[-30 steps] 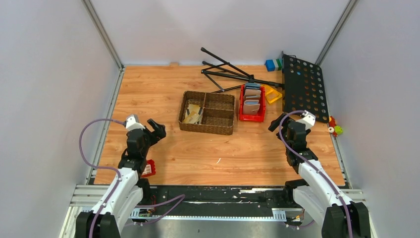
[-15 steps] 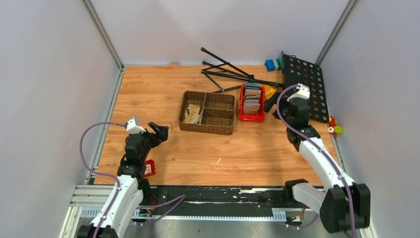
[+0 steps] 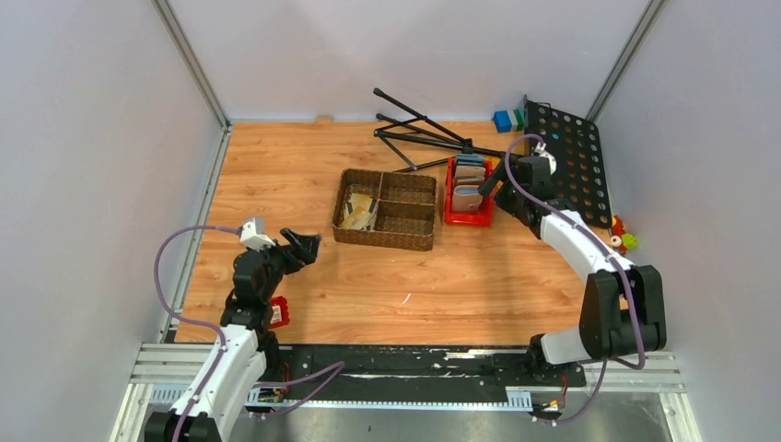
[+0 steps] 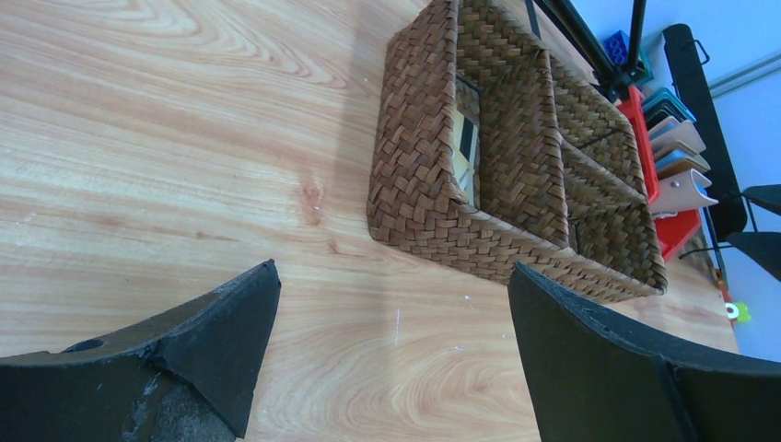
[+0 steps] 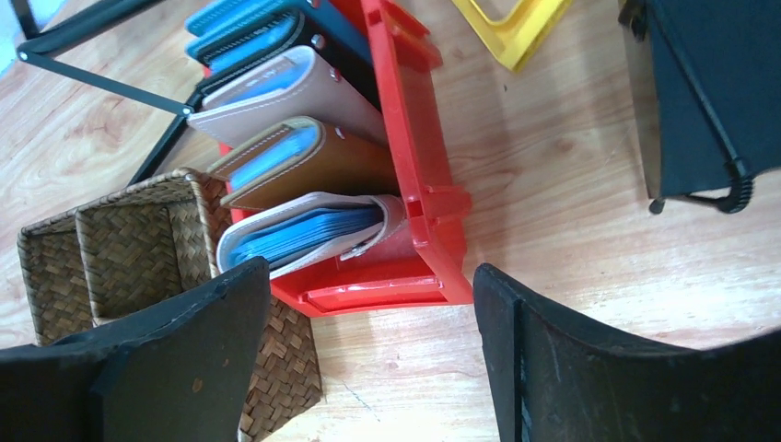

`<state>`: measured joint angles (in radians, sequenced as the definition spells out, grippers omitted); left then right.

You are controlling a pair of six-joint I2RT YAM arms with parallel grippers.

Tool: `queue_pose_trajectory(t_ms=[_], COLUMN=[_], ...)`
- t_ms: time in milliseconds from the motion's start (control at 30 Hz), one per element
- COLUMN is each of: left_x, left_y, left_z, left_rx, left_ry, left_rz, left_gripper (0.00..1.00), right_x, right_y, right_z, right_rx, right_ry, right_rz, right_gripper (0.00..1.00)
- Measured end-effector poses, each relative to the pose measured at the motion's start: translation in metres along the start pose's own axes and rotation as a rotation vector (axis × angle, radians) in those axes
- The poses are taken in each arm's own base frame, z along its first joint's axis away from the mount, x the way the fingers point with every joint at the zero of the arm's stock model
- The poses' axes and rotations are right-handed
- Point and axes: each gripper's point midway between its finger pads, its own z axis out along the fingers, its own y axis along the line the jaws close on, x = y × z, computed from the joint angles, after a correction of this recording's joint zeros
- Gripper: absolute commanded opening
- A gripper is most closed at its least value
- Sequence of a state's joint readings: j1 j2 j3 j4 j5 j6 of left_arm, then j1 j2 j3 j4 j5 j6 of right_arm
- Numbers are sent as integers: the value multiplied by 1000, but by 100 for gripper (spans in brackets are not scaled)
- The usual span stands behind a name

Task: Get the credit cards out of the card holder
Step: Pick up the card holder from the storage box.

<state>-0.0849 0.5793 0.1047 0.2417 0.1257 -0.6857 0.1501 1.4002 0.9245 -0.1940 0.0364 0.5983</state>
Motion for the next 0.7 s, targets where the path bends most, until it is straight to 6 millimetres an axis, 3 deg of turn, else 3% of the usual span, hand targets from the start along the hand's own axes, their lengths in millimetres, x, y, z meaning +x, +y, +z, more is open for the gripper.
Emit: queue_pose_trajectory(t_ms=[267,367,467,500,700], left_x=[6,15,25,29,42], left_y=[-10,-10,-12,-13,-22], left_z=[6,9,11,11,11], left_rx=[63,73,84,92,125], left_ry=[35,76,117,131,179], left_rz=[-3,-10,-12,-10,5], left_gripper=[99,99,99,99,99], right_x=[27,28,24,23,20], right_y=[-5,0,7,10,21], right_z=[21,31,38,39,41], right_rx=[46,37,19,10,-28], right_ry=[84,95,101,102,106], right_rz=[116,135,140,144,143], right_gripper=[73,66,47,44,49])
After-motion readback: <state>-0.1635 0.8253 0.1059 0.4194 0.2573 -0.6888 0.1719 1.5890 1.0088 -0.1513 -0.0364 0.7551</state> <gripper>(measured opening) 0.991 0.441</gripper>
